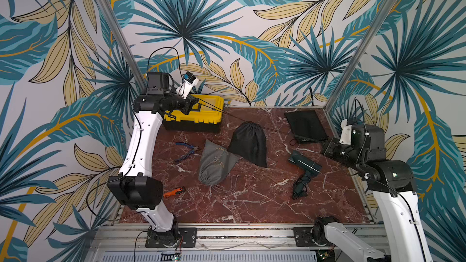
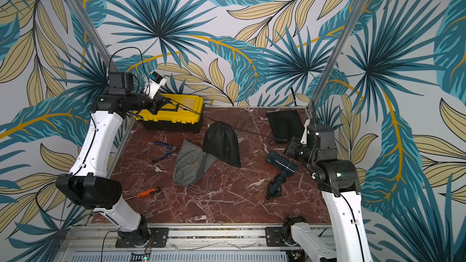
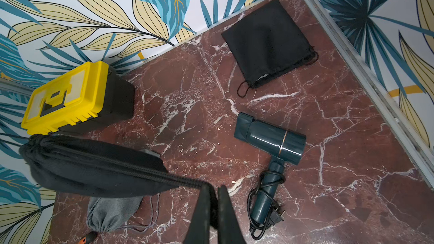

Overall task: Pack away hair dryers
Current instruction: Pull the drawstrings on both sides of the drawstring bag.

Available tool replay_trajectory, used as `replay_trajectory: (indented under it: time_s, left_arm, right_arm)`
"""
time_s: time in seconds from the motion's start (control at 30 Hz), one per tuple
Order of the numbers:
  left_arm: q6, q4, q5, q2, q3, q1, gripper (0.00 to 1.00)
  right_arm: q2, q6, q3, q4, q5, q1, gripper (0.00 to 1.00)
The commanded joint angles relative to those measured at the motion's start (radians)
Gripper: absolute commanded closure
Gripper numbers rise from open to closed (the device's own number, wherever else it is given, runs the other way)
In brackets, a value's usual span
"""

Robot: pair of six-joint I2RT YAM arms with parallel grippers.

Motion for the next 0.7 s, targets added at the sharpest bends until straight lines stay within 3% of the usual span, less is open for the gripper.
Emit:
replay_trajectory:
  time_s: [0.0,0.17,0.43,0.67]
  left_arm:
    - [-0.022,0.075,-0.119,0.004,0.051,0.082,1.00]
    - [-0.082,0.077,-0.066,0.027,0.049,0.052,1.00]
    - [-0.102,0.077,-0.085,0.005,0.027,-0.119,1.00]
    - [-0.086,0.077,-0.097,-0.070,-0.113,-0.232,1.00]
  right_arm:
    - [-0.022,-0.010,-0.034,-0.066,0.117,-0.040,1.00]
    - [0.047,-0.014,-0.109,0.052,-0.032,-0.040,1.00]
    - [0.085,0.021,-0.188,0.202,-0.202,-0.037,1.00]
    - [0.061,0.028,-0.301,0.260,-0.287,0.027,1.00]
